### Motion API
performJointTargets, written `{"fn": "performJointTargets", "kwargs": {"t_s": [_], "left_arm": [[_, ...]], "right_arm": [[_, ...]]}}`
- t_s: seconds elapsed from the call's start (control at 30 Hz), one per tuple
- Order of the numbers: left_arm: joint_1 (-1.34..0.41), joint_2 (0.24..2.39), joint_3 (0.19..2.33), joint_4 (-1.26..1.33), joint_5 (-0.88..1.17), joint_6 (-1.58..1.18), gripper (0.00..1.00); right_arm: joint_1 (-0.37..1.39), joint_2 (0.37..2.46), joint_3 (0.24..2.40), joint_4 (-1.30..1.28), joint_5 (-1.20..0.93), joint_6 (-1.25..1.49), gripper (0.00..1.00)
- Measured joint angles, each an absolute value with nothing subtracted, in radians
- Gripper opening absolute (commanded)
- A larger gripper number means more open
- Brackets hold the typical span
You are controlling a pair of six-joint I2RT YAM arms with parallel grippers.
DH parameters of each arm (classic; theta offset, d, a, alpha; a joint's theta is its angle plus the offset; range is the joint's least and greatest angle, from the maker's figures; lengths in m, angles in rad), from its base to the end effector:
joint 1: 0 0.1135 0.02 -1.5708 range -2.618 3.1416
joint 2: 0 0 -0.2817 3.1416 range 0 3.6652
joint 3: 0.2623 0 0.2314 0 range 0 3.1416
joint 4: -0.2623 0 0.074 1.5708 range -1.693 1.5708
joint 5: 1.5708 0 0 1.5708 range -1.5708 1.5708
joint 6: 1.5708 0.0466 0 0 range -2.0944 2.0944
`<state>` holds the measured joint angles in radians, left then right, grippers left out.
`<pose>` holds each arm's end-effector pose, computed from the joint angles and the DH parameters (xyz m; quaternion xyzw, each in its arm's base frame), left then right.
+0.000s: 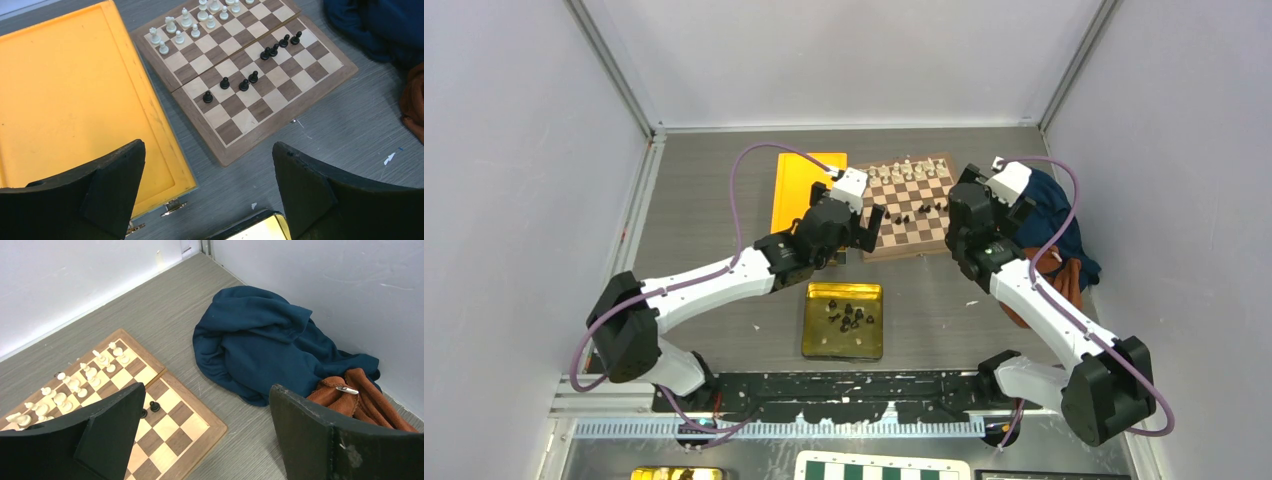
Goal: Set up the chess pieces on the board
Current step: Move the distractor to the center of the board.
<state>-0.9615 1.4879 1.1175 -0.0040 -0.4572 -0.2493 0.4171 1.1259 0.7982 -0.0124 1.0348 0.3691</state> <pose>0.2083 -0.2625 0.3269 0.1610 0.7988 -0.1582 0.5576 0.2191 0.0532 0.3200 0.2684 0.7163 -0.1809 0.6181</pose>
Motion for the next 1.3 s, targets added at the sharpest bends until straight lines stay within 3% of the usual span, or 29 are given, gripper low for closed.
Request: {"fn": "performJointTargets", "kwargs": {"t_s": [0.53,0.67,0.77,0.87,1.3], "left_arm": [[-1.008,1.517,1.151,0.007,-0.459,-0.254,0.98],[-1.029,1.575,1.163,0.019,-0.468,-0.255,0.84],[-1.035,1.621,1.165,0.019,-0.471,-0.255,0.6],[-1.037,1.675,1.189,0.019,-0.482,-0.256,0.59],[-1.039,1.931,1.357,0.087,-0.668,-0.254,0.44]], "right_arm": [[0.419,1.051,0.762,-0.001,1.084,0.332,0.97],[0.419,0.962,0.714,0.041,1.091,0.304,0.88],[0.419,0.937,0.708,0.061,1.096,0.289,0.79],[0.419,0.937,0.707,0.073,1.098,0.281,0.75],[0.419,0.937,0.702,0.076,1.09,0.271,0.76]]}}
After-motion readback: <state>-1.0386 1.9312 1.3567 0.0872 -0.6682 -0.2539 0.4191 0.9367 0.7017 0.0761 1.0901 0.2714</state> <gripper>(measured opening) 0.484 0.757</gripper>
